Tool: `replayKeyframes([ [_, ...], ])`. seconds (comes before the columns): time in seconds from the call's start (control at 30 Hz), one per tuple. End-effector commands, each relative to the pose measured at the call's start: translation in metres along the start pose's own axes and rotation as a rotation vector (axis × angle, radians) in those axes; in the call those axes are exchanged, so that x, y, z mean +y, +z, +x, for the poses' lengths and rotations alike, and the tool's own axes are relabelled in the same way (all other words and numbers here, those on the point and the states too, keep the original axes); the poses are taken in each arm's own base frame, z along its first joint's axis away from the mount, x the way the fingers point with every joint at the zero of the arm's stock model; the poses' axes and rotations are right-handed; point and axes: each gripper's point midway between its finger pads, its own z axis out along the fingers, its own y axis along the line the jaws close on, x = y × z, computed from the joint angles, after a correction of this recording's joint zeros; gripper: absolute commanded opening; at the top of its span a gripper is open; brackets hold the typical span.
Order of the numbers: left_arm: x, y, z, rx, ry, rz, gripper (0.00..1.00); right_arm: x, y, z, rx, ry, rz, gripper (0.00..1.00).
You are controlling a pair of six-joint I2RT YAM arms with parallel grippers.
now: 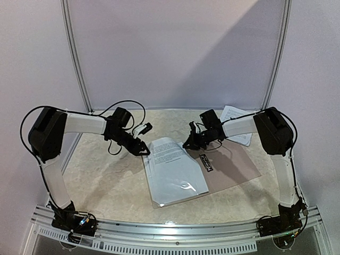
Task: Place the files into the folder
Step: Insert the file into the form pockets on the folder.
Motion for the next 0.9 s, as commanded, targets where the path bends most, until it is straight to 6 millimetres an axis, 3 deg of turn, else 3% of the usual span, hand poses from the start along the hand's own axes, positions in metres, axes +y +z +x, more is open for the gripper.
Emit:
replayKeyframes([
  [0.0,-0.013,-0.007,-0.001,-0.052,-0.205,0.121,0.51,-0.002,-0.001,0.0,-0.014,-0.001,0.012,0.02],
  [0.33,-0.01,0.02,0.023,-0.022,-0.333,0.181,0.52,-0.005,-0.001,0.002,-0.01,0.003,0.023,0.01],
  [0.87,-0.01,0.022,0.006,-0.097,-0.347,0.259,0.47,-0.006,0.001,0.003,-0.008,0.007,0.02,0.01],
])
